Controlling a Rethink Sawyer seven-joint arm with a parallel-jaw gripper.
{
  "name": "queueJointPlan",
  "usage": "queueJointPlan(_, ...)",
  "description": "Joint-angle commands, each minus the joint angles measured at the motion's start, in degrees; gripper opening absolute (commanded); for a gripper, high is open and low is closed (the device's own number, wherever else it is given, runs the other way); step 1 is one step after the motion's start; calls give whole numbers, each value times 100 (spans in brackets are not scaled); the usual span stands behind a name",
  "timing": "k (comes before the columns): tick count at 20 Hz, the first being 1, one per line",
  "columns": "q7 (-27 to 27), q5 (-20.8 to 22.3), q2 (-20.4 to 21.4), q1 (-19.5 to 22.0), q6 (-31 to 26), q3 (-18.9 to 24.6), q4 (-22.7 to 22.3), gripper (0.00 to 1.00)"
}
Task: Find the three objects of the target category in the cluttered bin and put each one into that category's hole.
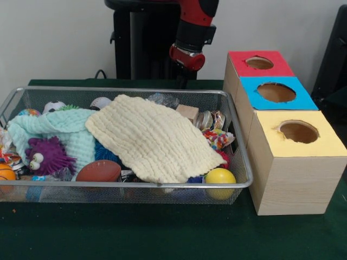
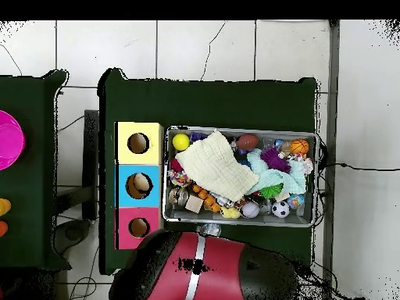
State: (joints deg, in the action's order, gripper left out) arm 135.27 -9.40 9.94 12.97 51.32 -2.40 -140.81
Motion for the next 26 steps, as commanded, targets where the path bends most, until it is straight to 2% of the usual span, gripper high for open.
queueJointPlan(1,1045,-577,-860,-14,-562,88,1033,100)
queueJointPlan(5,1014,-440,-840,97,-480,-42,1052,100)
queueJointPlan(10,973,-197,-515,287,-606,-114,737,100)
queueJointPlan(19,705,-147,811,500,-1624,-19,-101,100)
queueJointPlan(22,600,-123,1249,524,-2137,-16,-259,100)
queueJointPlan(26,561,-70,1599,497,-2574,-117,-314,100)
